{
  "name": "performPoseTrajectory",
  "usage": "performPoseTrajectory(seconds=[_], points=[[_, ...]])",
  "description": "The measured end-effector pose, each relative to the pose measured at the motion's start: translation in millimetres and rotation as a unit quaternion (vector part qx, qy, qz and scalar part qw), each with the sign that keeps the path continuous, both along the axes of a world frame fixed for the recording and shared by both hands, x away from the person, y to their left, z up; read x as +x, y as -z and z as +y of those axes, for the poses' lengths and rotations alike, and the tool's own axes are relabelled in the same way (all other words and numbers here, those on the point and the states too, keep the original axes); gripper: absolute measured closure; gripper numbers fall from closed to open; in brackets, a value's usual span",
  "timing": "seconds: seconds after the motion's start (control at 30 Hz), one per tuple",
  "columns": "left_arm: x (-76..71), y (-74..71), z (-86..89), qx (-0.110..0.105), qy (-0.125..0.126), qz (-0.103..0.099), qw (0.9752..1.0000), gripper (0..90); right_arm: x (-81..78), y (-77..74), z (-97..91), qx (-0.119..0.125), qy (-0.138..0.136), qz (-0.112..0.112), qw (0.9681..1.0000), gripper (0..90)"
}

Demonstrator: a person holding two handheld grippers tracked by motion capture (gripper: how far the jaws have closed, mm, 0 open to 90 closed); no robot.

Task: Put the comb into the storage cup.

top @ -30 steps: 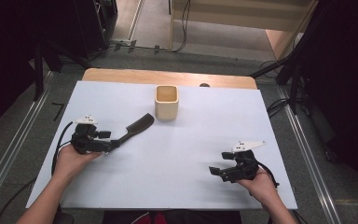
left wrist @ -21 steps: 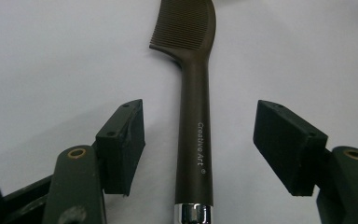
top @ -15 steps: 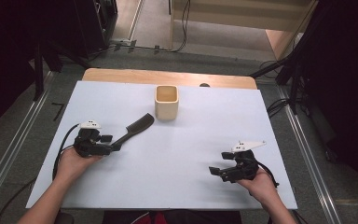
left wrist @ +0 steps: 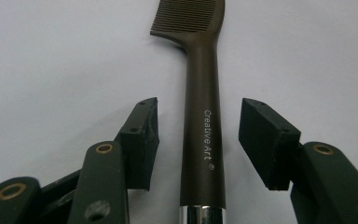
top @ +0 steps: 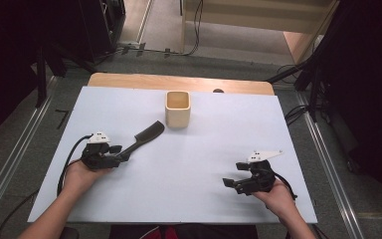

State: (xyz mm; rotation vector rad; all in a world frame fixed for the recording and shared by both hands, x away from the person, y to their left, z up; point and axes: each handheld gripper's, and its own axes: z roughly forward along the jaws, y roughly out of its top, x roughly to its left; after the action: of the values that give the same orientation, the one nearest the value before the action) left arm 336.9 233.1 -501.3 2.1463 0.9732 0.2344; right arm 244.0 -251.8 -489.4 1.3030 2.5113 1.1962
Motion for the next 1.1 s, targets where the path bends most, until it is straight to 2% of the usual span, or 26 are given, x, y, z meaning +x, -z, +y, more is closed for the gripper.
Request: performPoseTrajectory(seconds=[0.23, 0.33, 0.43, 0.5, 0.73, 0.77, 0.8, 1.03, 1.1], points=[[-4.6, 1.6, -1.8, 0.012, -0.011, -0.02, 0.9997, 56.2, -0.1, -0.1, -0.2, -0.001, 0.0, -0.001, 1.0, 12.4], [-6.7, 1.2, -3.7, 0.022, -0.014, -0.023, 0.9994, 57.9, 0.0, -0.1, -0.3, 0.0, 0.001, -0.001, 1.0, 12.4], [-7.6, 1.4, -4.0, 0.022, -0.018, -0.024, 0.9993, 60.9, -0.2, -0.1, -0.1, 0.0, 0.0, 0.0, 1.0, 12.4], [-7.6, 1.4, -3.4, 0.018, -0.022, -0.021, 0.9994, 64.3, -0.3, -0.1, 0.3, 0.0, 0.0, 0.0, 1.0, 12.4], [-8.9, 1.2, -4.7, 0.025, -0.026, -0.021, 0.9991, 72.1, 0.0, 0.0, 0.5, 0.0, 0.0, 0.001, 1.0, 12.4], [-8.1, 0.3, -4.5, 0.025, -0.031, -0.015, 0.9991, 73.1, 0.0, -0.1, 0.4, 0.0, 0.0, 0.001, 1.0, 12.4], [-7.3, 0.3, -4.1, 0.018, -0.034, -0.01, 0.9992, 73.2, 0.0, -0.1, 0.4, 0.0, 0.0, 0.001, 1.0, 12.4], [-6.3, -0.4, -3.9, 0.018, -0.035, -0.006, 0.9992, 73.5, 0.1, 0.1, 0.4, -0.001, -0.001, 0.001, 1.0, 12.4], [-5.2, -0.9, -2.9, 0.013, -0.037, 0.001, 0.9992, 73.5, 0.1, 0.1, 0.4, -0.001, -0.001, 0.001, 1.0, 12.4]])
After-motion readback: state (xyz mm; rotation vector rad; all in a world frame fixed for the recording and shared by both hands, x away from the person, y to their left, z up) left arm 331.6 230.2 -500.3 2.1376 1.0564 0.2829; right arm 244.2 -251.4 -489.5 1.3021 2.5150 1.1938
